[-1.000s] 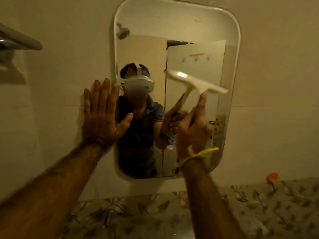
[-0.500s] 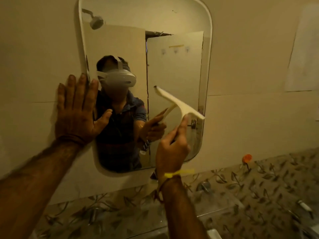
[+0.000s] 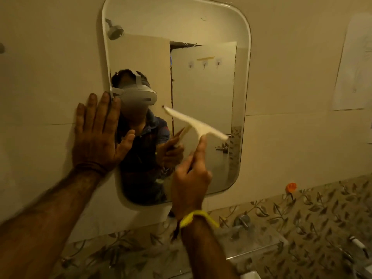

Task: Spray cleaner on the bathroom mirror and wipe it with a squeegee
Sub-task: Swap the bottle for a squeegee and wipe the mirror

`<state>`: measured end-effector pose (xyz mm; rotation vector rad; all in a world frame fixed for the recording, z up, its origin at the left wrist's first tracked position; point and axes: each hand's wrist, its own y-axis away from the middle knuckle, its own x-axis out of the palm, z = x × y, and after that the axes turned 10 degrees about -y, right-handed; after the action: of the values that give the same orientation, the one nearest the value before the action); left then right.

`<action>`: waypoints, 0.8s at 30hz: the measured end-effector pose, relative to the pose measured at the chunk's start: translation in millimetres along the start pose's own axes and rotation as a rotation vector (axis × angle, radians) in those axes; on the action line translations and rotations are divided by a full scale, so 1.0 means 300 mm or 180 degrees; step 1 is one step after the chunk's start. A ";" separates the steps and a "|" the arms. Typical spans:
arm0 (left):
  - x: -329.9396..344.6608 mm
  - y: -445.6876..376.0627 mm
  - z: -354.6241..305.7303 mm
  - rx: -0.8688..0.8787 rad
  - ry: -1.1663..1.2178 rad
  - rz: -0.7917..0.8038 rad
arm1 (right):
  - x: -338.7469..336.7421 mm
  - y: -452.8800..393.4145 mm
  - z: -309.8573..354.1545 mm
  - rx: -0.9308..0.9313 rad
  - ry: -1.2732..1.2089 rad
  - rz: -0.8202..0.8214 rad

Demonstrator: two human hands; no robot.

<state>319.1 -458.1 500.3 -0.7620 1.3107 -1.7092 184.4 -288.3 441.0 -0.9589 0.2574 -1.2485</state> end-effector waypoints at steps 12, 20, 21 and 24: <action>-0.010 -0.008 0.004 -0.0299 0.0223 -0.0145 | -0.053 0.055 -0.042 -0.0656 0.0502 0.0869; -0.062 -0.018 0.011 -0.0934 0.0826 -0.0099 | 0.035 -0.055 0.081 -0.1508 0.1000 0.1755; -0.066 -0.008 0.007 -0.0928 0.0851 -0.0032 | -0.003 -0.030 0.058 -0.1512 0.1090 0.1896; -0.049 0.063 0.000 -0.0761 0.0579 0.0072 | -0.069 0.005 -0.001 -0.1566 0.1232 0.1880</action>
<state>330.7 -447.1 482.3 -0.7355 1.6647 -1.6529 177.9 -270.2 433.0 -0.9450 1.1099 -0.8164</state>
